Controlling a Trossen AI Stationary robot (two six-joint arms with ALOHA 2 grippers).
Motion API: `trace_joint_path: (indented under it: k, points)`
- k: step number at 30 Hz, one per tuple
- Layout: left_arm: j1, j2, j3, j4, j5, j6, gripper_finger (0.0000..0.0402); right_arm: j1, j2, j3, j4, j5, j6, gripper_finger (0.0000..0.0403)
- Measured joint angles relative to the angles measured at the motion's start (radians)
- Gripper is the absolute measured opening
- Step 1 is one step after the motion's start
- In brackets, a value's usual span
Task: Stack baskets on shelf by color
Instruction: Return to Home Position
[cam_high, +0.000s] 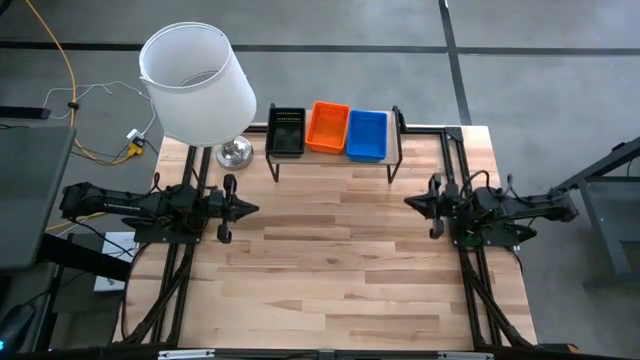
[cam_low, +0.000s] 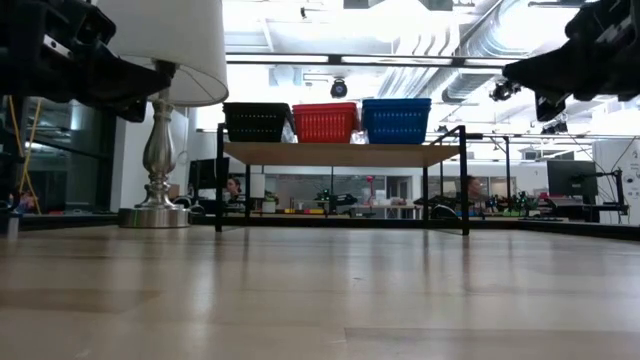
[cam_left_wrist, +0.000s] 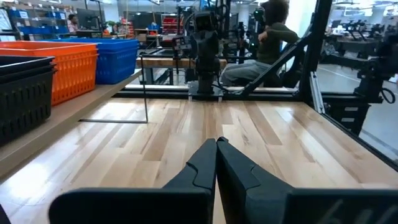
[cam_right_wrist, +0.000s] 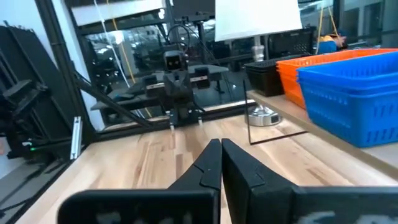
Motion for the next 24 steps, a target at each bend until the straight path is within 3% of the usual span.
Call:
trace_joint_path:
  k: [24]
  points:
    - [-0.010,-0.017,0.000,0.000,-0.005,-0.004,0.0000,0.000,0.017,-0.025,0.006,0.031,-0.052,0.0000]
